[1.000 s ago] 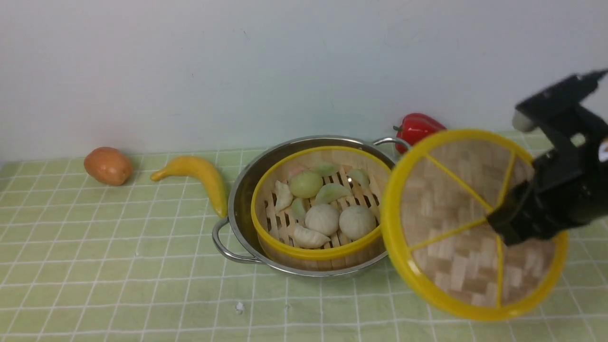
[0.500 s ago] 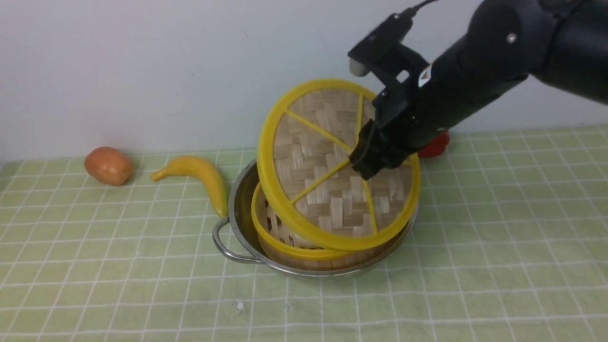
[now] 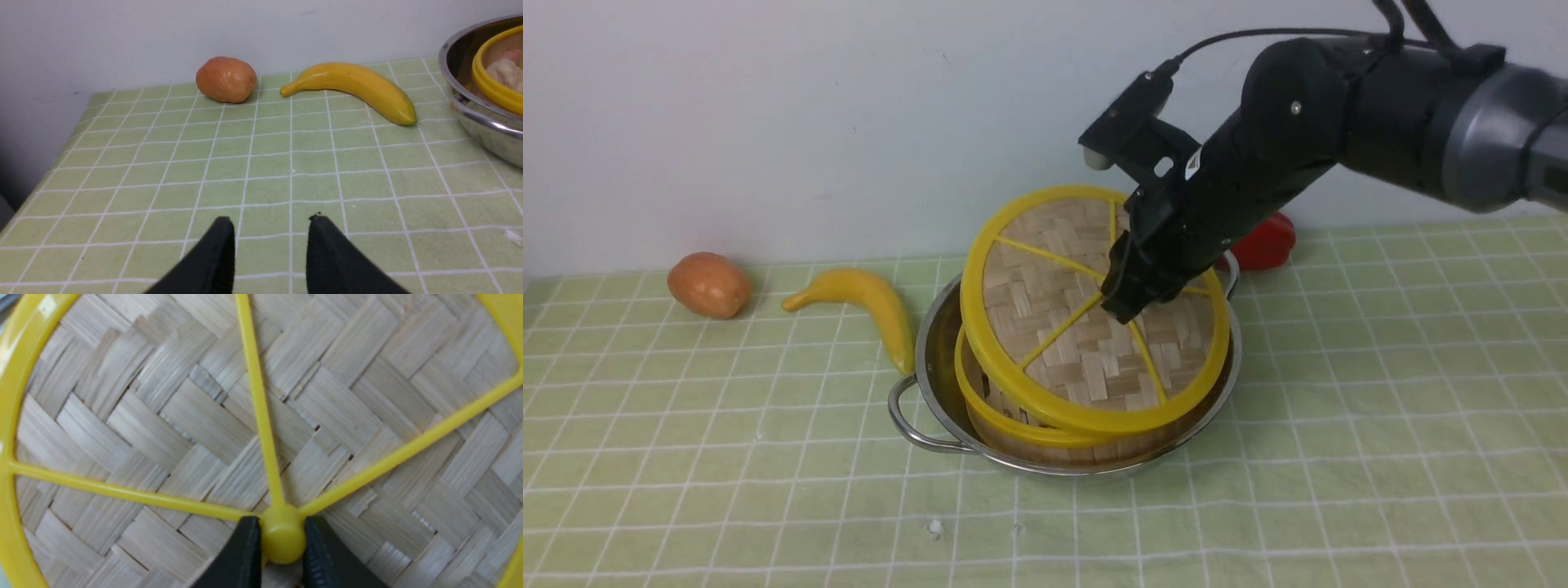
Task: Place the steamer in the pot on the green tablecloth, and put the lid on the steamer.
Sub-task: 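Place the bamboo steamer lid onto the steamer basket in the pot with the right gripper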
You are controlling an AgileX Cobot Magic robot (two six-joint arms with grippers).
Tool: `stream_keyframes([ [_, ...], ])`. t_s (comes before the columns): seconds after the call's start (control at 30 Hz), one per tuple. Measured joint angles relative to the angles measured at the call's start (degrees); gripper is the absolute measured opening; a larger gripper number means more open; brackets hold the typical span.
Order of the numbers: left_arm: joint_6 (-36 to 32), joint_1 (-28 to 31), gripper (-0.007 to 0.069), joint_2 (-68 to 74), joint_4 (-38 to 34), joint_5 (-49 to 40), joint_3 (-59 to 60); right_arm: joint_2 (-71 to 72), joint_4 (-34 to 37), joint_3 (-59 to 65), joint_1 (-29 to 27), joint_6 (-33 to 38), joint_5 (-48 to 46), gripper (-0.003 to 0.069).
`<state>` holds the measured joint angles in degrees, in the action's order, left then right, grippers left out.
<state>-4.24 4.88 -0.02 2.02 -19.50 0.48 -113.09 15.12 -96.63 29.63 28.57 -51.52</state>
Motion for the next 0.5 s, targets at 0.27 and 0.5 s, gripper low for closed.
stream_keyframes([
  [0.27, 0.0, 0.0, 0.0243, 0.0, 0.0, 0.0, 0.0, -0.1, 0.0, -1.4, 0.0, 0.3, 0.2, 0.0145],
  [0.5, 0.0, 0.0, 0.0243, 0.0, 0.0, 0.0, 0.0, -0.6, 0.2, -1.8, 0.0, 0.3, 0.8, 0.0145],
])
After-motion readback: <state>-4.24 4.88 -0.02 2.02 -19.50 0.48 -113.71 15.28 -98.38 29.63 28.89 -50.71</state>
